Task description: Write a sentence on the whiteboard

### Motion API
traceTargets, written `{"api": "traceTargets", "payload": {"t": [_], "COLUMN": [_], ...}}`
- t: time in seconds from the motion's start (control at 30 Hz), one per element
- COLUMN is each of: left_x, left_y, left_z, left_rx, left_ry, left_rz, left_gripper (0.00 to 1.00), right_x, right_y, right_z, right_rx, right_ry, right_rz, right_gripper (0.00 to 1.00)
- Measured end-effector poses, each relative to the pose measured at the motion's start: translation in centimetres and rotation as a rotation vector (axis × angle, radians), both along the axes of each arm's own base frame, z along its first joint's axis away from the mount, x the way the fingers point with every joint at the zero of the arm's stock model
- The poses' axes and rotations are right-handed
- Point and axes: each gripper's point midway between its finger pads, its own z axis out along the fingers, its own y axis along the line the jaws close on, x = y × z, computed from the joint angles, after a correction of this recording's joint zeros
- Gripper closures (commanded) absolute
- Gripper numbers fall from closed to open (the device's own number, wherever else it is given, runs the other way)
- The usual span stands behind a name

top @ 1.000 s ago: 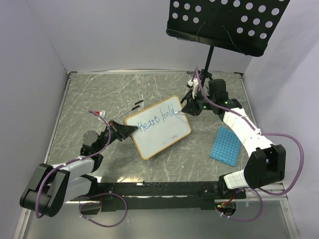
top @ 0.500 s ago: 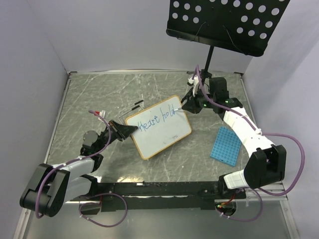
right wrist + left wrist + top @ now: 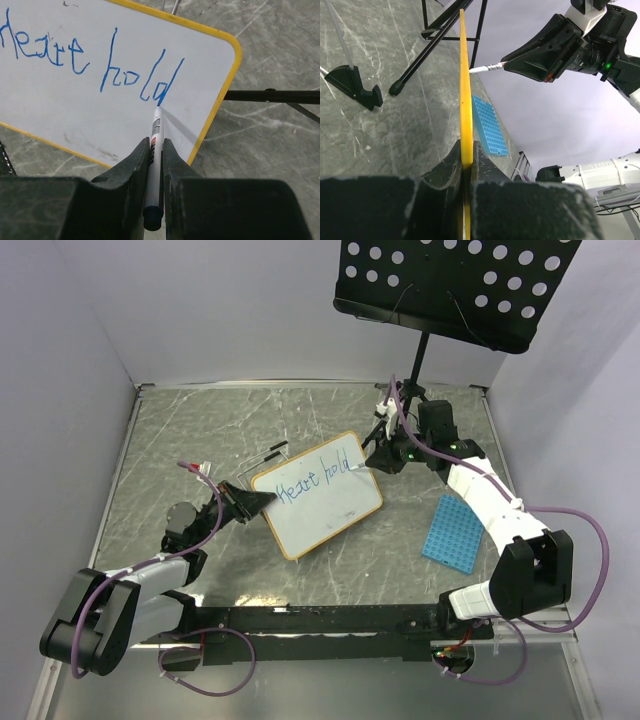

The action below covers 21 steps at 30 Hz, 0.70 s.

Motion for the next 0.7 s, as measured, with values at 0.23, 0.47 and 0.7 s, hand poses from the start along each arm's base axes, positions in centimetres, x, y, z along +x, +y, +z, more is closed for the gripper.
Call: {"api": "traceTargets", "payload": {"t": [0.23, 0.47, 0.7], "left_x": [0.0, 0.0, -0.1], "left_y": [0.0, 0.0, 0.0], "left_z": [-0.1, -0.1, -0.1], "left_rx": [0.002, 0.002, 0.001], "left_ry": [0.006, 0.005, 0.003], "left_rz": [0.002, -0.001, -0.007], "left_gripper": [0.99, 0.99, 0.99], "right_x": [0.2, 0.7, 1.2], "right_y": [-0.4, -1.2, -1.2], "right_z": [-0.1, 0.5, 1.5], "right_rx": [-0.002, 0.008, 0.022], "right_ry": [0.002, -0.002, -0.029], "right_rz": [-0.012, -0.044, -0.054], "right_gripper": [1.0, 1.0, 1.0]}}
